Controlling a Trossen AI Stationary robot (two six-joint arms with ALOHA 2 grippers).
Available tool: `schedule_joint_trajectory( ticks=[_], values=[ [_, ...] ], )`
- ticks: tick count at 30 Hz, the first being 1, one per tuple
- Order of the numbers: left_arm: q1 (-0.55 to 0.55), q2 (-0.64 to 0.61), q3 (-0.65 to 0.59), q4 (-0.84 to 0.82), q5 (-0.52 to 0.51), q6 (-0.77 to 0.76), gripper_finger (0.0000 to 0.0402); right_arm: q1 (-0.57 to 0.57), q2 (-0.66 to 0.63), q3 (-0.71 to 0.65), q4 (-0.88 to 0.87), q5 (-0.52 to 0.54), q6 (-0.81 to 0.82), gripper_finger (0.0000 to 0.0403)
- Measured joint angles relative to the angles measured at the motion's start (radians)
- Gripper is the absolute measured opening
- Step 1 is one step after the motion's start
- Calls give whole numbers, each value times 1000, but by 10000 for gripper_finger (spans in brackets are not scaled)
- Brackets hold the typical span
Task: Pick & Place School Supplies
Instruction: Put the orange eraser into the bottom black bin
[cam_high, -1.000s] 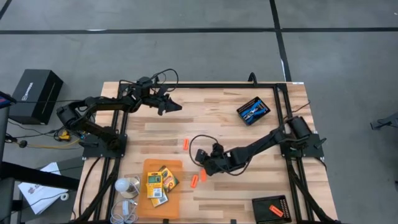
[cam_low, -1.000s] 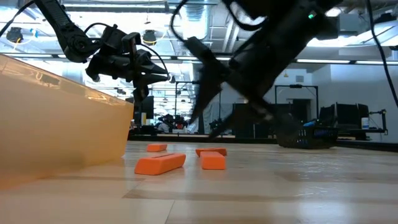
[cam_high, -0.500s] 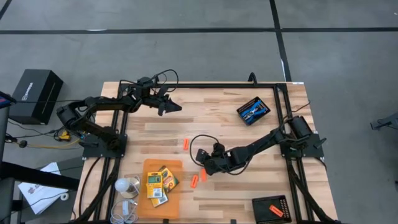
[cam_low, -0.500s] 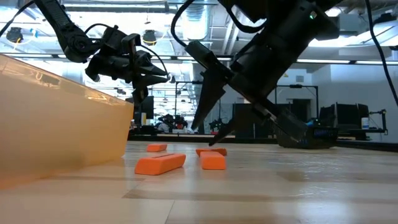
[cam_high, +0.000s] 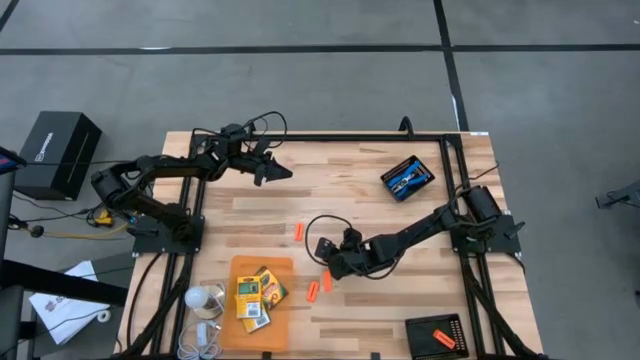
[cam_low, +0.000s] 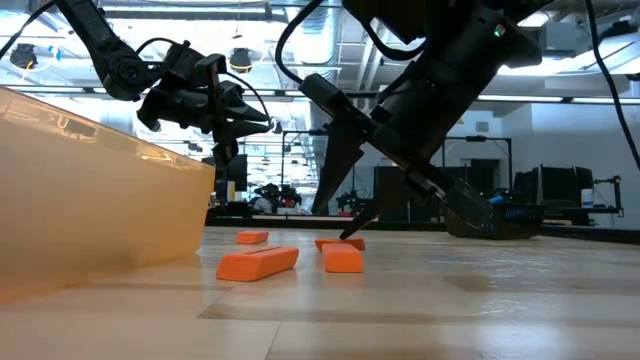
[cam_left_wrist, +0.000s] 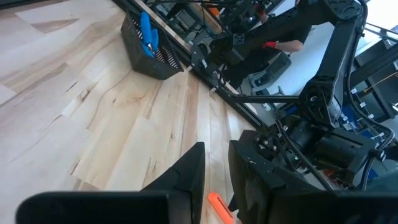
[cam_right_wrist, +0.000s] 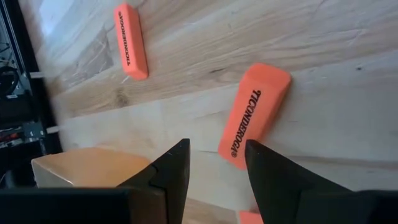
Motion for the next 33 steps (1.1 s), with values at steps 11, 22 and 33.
schedule_joint_trajectory(
  ticks=[11, 22, 33],
  values=[
    [0, 0, 0, 0, 11, -3, 67, 1, -2, 1, -32, -60, 0, 147],
    [0, 0, 0, -1, 42, -4, 67, 2, 1, 0, -54, -108, 1, 147],
    [0, 0, -1, -27, 42, -1, 60, 3, 1, 0, -70, -85, 17, 48]
  ],
)
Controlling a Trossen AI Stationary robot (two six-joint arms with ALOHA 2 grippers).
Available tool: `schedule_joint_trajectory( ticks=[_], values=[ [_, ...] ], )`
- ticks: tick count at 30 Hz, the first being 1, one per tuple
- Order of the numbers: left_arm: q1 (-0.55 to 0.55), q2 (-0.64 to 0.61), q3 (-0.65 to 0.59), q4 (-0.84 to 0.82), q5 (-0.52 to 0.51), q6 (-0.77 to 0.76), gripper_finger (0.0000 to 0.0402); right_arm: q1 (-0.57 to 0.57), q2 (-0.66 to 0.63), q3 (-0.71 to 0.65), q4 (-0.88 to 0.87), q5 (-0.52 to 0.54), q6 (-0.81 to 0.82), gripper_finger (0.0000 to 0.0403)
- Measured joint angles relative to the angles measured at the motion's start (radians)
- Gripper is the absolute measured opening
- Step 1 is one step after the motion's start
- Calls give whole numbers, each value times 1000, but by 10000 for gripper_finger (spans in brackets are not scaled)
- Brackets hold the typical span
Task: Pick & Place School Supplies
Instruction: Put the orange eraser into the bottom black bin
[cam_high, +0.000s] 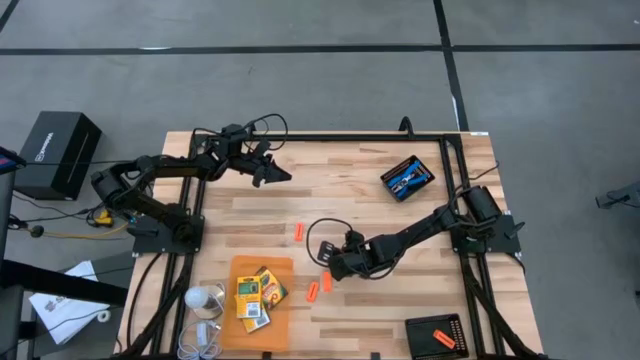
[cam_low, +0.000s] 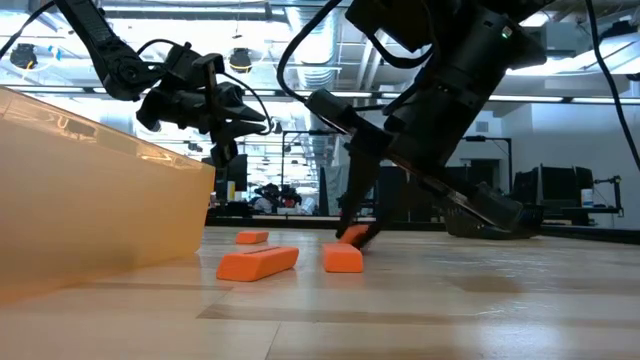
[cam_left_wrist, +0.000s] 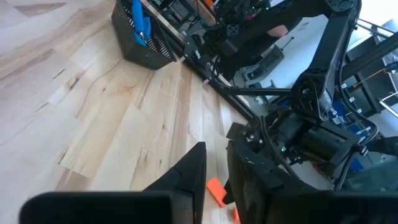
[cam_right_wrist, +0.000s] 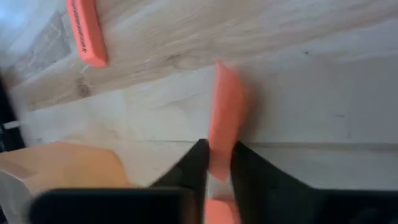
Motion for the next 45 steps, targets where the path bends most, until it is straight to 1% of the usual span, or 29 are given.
schedule_joint_trajectory(
  ticks=[1, 2, 5, 9, 12, 14, 16, 19, 21, 24, 27, 29, 32, 34, 36, 39, 42, 45],
  values=[
    [1, 0, 0, -1, -1, 0, 55, 0, 0, 0, 0, 5, -10, 28],
    [2, 0, 0, -2, -2, 0, 49, 0, 0, 0, 1, 6, -15, 19],
    [10, 0, 0, -7, -3, 1, 28, -1, 0, 0, 1, 8, -17, 21],
    [28, 0, 0, -9, 2, 1, 6, 0, -3, 0, 17, 32, -49, 13],
    [42, 0, 0, -11, 3, 2, 4, 1, -32, -1, 26, 36, -89, 13],
    [48, 0, 0, -10, 3, 2, 6, 6, -64, -1, 22, 64, -125, 13],
    [51, 0, 0, -8, 4, 3, 7, 13, -103, -1, 22, 87, -167, 13],
    [51, 0, 0, -6, 5, 4, 5, 29, -174, -1, 17, 91, -245, 13],
    [51, 0, 0, -3, 6, 4, 3, 60, -218, 0, -9, 91, -261, 13],
    [51, 0, 0, -3, 8, 4, 4, 144, -267, 0, -71, 85, -229, 13],
    [51, 0, 0, -3, 8, 4, 6, 257, -299, 0, -113, 80, -127, 13],
    [51, 0, 0, -3, 8, 3, 5, 339, -303, 1, -102, 79, -56, 13],
    [51, 0, 0, -3, 8, 2, 3, 437, -292, 34, -113, 34, -21, 13],
    [51, 0, 0, -3, 8, 2, 3, 480, -289, 67, -118, 8, -17, 13],
    [50, 0, 0, -3, 8, 2, 4, 512, -290, 98, -167, 1, -17, 11],
    [49, 0, 0, -3, 8, 2, 5, 541, -290, 137, -303, -39, -9, 11],
    [49, 0, 0, -3, 8, 3, 5, 574, -292, 169, -459, -143, 2, 11],
    [49, 0, 0, -3, 8, 3, 3, 610, -292, 176, -547, -219, 2, 11]
  ],
)
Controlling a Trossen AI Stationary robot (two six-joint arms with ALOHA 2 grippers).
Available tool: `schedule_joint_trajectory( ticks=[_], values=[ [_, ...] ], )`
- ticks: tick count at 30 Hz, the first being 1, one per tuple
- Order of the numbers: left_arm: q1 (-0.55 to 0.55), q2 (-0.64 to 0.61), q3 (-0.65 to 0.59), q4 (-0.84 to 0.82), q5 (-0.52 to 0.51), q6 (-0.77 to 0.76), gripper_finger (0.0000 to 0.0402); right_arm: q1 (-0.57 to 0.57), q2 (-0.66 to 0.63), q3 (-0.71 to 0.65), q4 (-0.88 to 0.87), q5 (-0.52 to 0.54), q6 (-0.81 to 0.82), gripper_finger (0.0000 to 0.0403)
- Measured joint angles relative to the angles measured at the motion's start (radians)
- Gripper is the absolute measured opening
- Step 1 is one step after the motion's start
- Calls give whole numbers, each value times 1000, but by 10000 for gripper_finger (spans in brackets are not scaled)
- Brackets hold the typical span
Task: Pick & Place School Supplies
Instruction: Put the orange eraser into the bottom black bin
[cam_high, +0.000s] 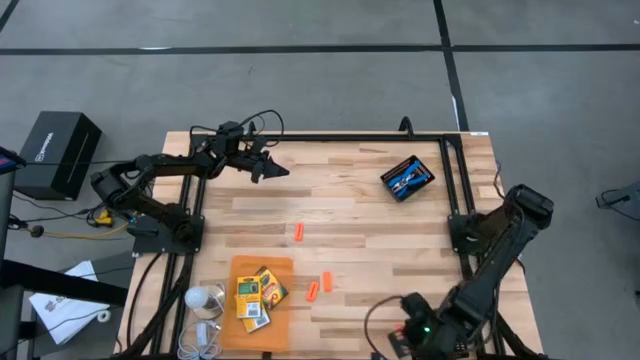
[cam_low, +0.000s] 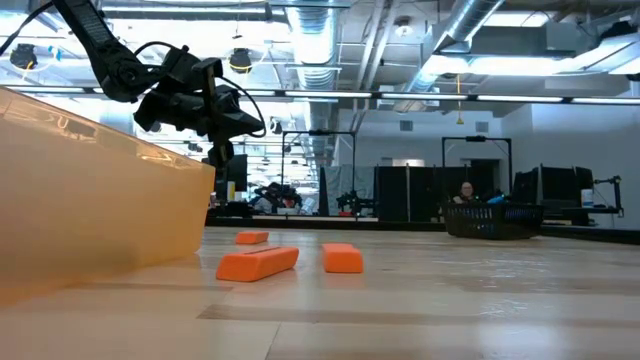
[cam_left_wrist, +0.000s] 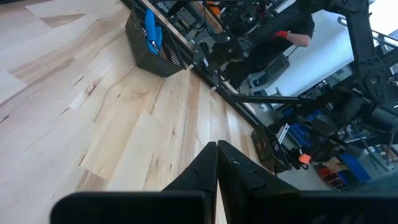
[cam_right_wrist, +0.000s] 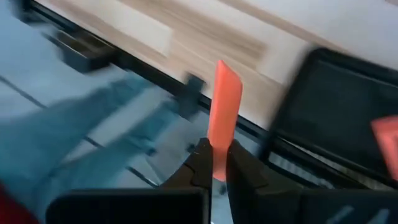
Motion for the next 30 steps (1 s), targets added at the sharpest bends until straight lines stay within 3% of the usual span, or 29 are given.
schedule_joint_trajectory(
  ticks=[8, 16, 20, 24, 30],
  values=[
    [0, 0, 0, 0, -2, 0, 5, 110, 3, -30, -43, -94, 25, 11],
    [0, 0, 0, -2, -2, 0, 5, 183, 42, -31, -63, -100, 26, 11],
    [0, 0, 0, -3, -2, 1, 6, 197, 100, -32, 7, -119, 26, 12],
    [0, 0, 0, -3, -2, 6, 10, 191, 135, -30, 49, -121, 26, 56],
    [0, 0, 0, -3, -2, -3, 34, 167, 126, -31, -77, -110, 33, 132]
  ],
)
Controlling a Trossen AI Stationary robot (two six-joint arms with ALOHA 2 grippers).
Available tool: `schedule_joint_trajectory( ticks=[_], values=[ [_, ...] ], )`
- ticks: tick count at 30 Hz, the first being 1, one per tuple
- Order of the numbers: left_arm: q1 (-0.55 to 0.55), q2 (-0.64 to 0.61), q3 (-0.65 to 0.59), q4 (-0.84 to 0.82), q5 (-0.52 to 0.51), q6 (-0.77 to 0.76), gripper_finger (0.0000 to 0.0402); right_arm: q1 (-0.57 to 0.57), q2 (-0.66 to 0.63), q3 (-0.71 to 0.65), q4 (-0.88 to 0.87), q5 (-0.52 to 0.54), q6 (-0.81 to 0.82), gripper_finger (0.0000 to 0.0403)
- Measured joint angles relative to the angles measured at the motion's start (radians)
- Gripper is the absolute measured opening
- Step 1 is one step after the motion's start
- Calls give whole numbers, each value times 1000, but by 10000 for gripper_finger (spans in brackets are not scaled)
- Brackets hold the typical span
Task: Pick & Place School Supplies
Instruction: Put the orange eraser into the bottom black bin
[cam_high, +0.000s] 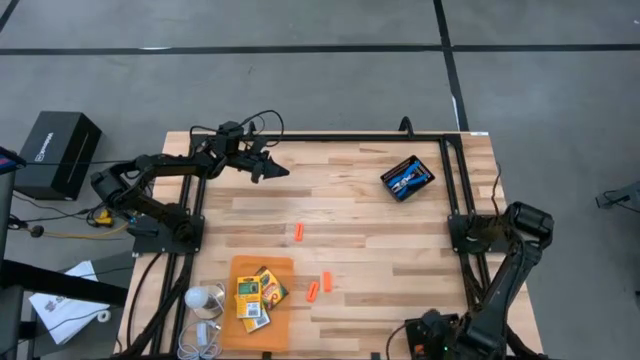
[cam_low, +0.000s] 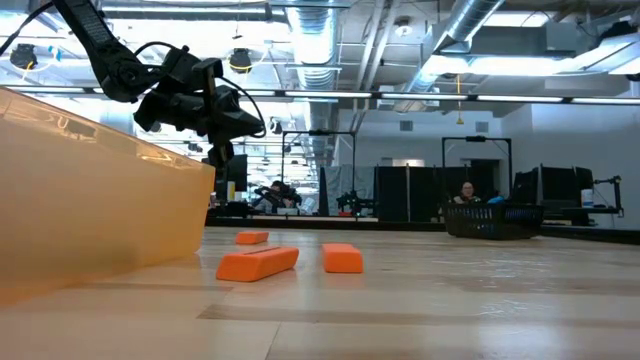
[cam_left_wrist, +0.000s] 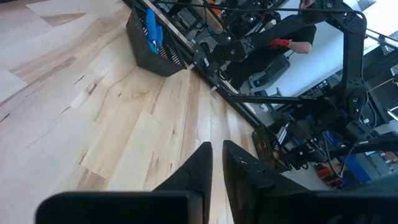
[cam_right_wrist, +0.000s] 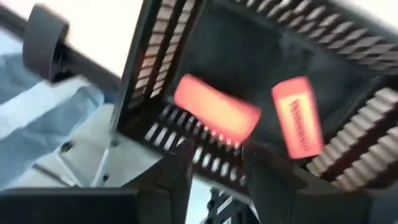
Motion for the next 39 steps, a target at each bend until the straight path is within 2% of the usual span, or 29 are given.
schedule_joint_trajectory(
  ticks=[4, 9, 13, 16, 22, 26, 33, 39],
  values=[
    [0, 0, 0, 0, 0, -2, 47, -10, -2, 0, -49, 3, 0, 146],
    [0, 0, 0, 0, 0, -3, 54, -14, -6, 0, -51, 4, 1, 143],
    [-27, 0, 0, -4, 13, -9, 57, -31, -40, 0, -73, 68, 19, 134],
    [-90, 0, 0, -47, 5, -11, 62, -66, -80, 0, -133, 128, 5, 129],
    [-261, 0, -1, -229, -110, -12, 78, -152, -179, 1, -287, 276, -60, 123],
    [-321, 0, -1, -251, -106, -110, 79, -205, -247, 1, -396, 349, -87, 123],
    [-324, 54, -2, -249, -112, -328, 79, -313, -358, 1, -570, 419, -92, 123],
    [-352, 139, -2, -227, -108, -365, 86, -404, -432, 1, -623, 500, -168, 122]
  ],
)
